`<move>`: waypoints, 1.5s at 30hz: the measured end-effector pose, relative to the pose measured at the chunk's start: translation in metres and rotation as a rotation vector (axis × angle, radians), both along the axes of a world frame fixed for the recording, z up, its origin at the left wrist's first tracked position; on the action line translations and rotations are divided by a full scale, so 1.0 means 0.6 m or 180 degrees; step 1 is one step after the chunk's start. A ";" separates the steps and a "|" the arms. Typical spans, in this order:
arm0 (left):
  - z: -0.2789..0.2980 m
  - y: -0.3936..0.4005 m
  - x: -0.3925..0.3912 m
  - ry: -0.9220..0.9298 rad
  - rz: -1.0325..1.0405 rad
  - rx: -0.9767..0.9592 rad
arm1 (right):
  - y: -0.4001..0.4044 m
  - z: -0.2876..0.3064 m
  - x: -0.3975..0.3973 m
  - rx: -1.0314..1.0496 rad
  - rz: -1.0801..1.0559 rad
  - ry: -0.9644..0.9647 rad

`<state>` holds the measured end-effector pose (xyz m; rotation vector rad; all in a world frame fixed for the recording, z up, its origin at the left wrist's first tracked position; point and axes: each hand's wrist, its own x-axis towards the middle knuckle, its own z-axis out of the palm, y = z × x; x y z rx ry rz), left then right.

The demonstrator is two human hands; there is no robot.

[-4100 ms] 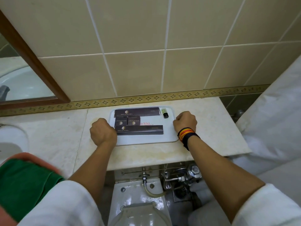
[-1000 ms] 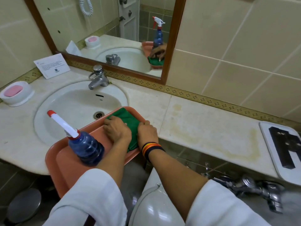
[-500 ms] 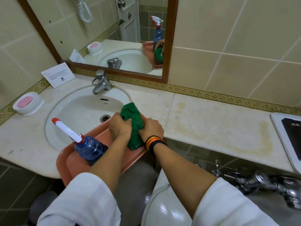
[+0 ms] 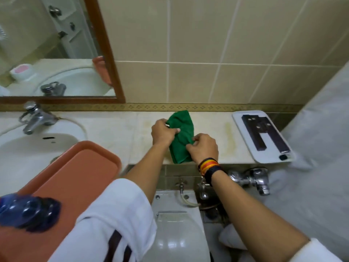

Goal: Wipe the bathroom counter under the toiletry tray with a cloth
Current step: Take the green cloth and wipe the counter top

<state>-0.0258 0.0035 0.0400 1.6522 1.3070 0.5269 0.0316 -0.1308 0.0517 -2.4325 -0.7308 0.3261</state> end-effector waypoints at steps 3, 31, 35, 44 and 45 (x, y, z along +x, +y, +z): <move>-0.051 -0.036 0.046 0.0222 -0.0333 0.0116 | -0.036 -0.061 0.049 -0.0504 0.0018 -0.0070; -0.218 -0.025 0.126 0.1621 -0.1535 0.2077 | -0.037 -0.211 0.304 -0.1040 0.0251 -0.1054; -0.226 -0.019 0.133 0.1615 -0.1501 0.2138 | 0.063 -0.214 0.374 -0.1057 0.0181 -0.1017; -0.235 -0.014 0.137 0.1414 -0.1421 0.2126 | 0.150 -0.219 0.328 -0.1031 0.0159 -0.1010; -0.234 -0.012 0.138 0.1377 -0.1402 0.2083 | 0.168 -0.220 0.301 -0.0948 0.0322 -0.0958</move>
